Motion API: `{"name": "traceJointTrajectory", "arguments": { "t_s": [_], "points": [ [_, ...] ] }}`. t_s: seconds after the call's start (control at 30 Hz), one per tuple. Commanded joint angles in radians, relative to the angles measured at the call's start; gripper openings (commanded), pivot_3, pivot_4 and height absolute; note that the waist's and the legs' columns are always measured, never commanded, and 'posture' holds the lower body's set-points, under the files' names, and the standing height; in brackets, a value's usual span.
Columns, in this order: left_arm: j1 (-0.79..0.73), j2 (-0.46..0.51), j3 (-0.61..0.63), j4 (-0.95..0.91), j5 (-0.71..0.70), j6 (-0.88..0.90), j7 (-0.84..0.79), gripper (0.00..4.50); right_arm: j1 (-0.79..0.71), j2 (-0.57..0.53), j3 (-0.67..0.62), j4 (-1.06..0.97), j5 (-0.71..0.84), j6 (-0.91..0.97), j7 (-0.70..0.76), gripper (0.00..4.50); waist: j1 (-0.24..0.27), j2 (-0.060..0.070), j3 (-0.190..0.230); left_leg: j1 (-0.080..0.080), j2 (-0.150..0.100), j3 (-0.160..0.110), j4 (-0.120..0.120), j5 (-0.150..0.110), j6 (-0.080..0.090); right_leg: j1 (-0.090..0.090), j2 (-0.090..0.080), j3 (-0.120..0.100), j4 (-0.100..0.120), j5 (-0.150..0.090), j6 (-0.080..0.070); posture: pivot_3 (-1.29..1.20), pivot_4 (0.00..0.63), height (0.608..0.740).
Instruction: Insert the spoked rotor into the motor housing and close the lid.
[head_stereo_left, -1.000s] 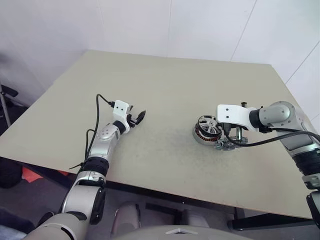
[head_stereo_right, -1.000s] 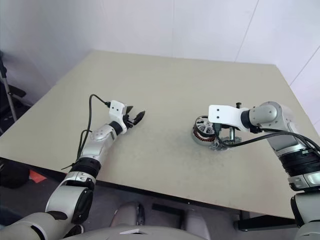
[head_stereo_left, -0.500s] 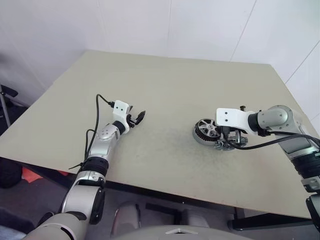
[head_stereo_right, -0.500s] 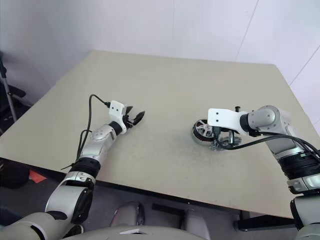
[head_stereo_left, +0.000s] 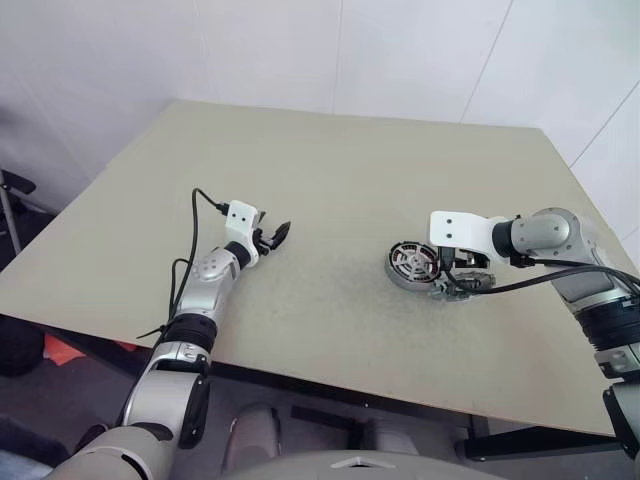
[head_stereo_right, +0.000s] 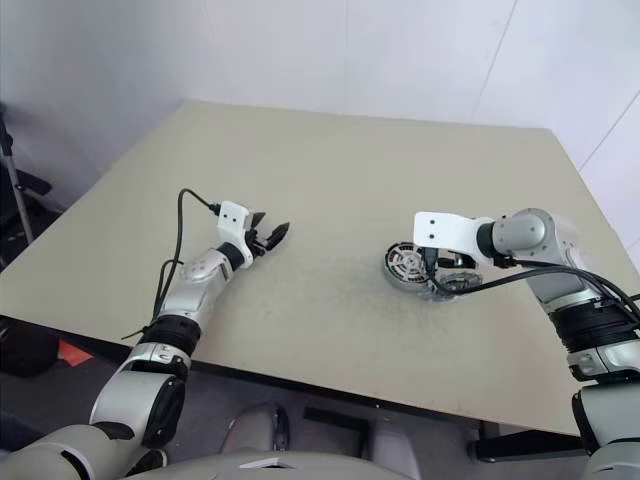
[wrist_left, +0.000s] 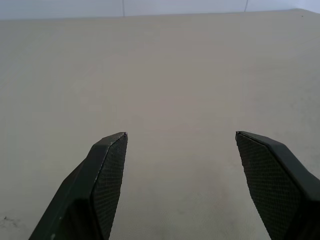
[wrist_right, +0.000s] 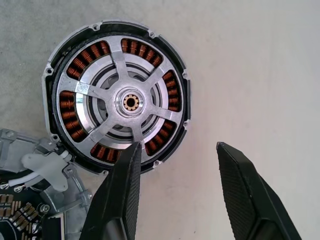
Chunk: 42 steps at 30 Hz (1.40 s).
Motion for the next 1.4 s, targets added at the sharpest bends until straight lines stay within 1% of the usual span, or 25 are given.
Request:
{"name": "traceJointTrajectory", "arguments": {
  "t_s": [0.03, 0.17, 0.2, 0.27, 0.47, 0.5, 0.67, 0.83, 0.97, 1.1, 1.23, 1.4],
  "points": [
    [-0.013, 0.004, -0.003, -0.02, 0.002, -0.02, -0.008, 3.69, -0.05, -0.027, -0.048, -0.039, 0.004, -0.007, -0.016, 2.66, 0.0, 0.0, 0.0, 0.0, 0.0, 0.0, 0.0, 0.0, 0.0, 0.0, 0.0, 0.0, 0.0, 0.0, 0.0, 0.0, 0.0, 0.74],
    [-0.014, 0.002, -0.004, -0.016, 0.003, -0.02, -0.008, 3.69, -0.074, 0.017, -0.071, -0.069, 0.058, 0.053, -0.019, 2.66, -0.001, 0.0, 0.0, 0.0, 0.0, 0.0, 0.0, 0.0, 0.0, 0.0, 0.0, 0.0, 0.001, 0.0, 0.0, 0.0, 0.0, 0.74],
    [-0.014, 0.001, -0.005, -0.016, 0.003, -0.02, -0.008, 3.69, -0.061, 0.026, -0.062, -0.07, 0.06, 0.055, -0.014, 2.49, 0.0, 0.0, 0.0, 0.001, 0.0, 0.0, 0.0, 0.0, 0.0, 0.0, 0.0, 0.0, 0.001, 0.0, 0.0, 0.0, 0.0, 0.74],
    [-0.014, 0.0, -0.006, -0.016, 0.003, -0.021, -0.007, 3.69, -0.041, 0.039, -0.053, -0.071, 0.066, 0.065, -0.007, 2.09, 0.0, 0.0, 0.0, 0.001, 0.0, 0.0, 0.0, 0.0, 0.0, 0.001, 0.0, 0.0, 0.001, 0.0, 0.0, 0.0, 0.0, 0.74],
    [-0.01, 0.005, -0.006, -0.021, 0.002, -0.018, -0.005, 3.69, -0.013, 0.081, -0.014, -0.008, 0.027, 0.07, -0.034, 0.12, 0.0, 0.0, 0.0, 0.001, 0.0, 0.0, 0.0, 0.0, 0.0, 0.001, 0.0, 0.0, 0.001, 0.0, 0.0, 0.0, 0.0, 0.74],
    [-0.009, 0.006, -0.005, -0.022, 0.002, -0.018, -0.004, 3.69, -0.012, 0.084, -0.008, 0.007, 0.02, 0.065, -0.038, 0.03, 0.0, 0.0, 0.0, 0.001, 0.0, 0.0, 0.0, 0.0, 0.0, 0.001, 0.0, 0.0, 0.001, 0.0, 0.0, 0.0, 0.0, 0.74],
    [-0.004, 0.007, -0.006, -0.029, 0.002, -0.016, -0.003, 3.69, 0.014, 0.107, 0.039, 0.089, -0.01, 0.026, -0.05, 0.03, -0.001, 0.0, 0.0, 0.001, 0.0, 0.0, 0.0, 0.0, 0.0, 0.001, 0.0, 0.0, 0.0, 0.0, 0.0, 0.0, 0.0, 0.74],
    [-0.009, 0.012, -0.003, -0.024, 0.001, -0.018, -0.002, 3.69, 0.025, 0.113, 0.03, 0.06, 0.003, 0.027, -0.049, 0.03, -0.002, 0.0, 0.0, 0.005, 0.0, 0.0, 0.0, 0.0, 0.0, 0.005, 0.0, 0.0, 0.0, 0.0, 0.0, 0.0, 0.0, 0.74],
    [-0.011, 0.011, -0.004, -0.021, 0.002, -0.02, -0.001, 3.69, -0.028, 0.117, -0.013, 0.032, 0.023, 0.024, -0.074, 0.03, -0.002, 0.0, 0.0, 0.007, 0.0, 0.0, 0.0, 0.0, 0.0, 0.007, 0.0, 0.0, 0.0, 0.0, 0.0, 0.0, 0.0, 0.74],
    [-0.019, 0.007, -0.005, -0.011, 0.002, -0.025, -0.001, 3.69, -0.093, 0.115, -0.04, -0.006, 0.061, 0.02, -0.059, 0.03, -0.004, 0.0, 0.0, 0.006, 0.0, 0.0, 0.0, 0.0, -0.001, 0.005, 0.0, 0.0, 0.001, 0.0, 0.0, 0.0, 0.0, 0.74],
    [-0.023, 0.002, -0.006, -0.006, 0.002, -0.027, -0.001, 3.69, -0.115, 0.093, -0.028, -0.063, 0.091, 0.011, 0.019, 0.03, -0.001, 0.0, 0.0, 0.004, 0.0, 0.0, -0.001, 0.0, 0.0, 0.003, 0.0, 0.0, 0.0, 0.0, 0.0, 0.0, 0.0, 0.74],
    [-0.027, 0.0, -0.006, -0.001, 0.002, -0.029, -0.001, 3.69, -0.104, 0.053, 0.017, -0.21, 0.171, 0.071, 0.213, 0.03, 0.002, 0.0, 0.0, 0.001, 0.0, 0.0, 0.0, -0.001, 0.001, 0.002, 0.0, 0.0, 0.0, 0.0, 0.0, 0.0, 0.0, 0.74]
  ]
}}
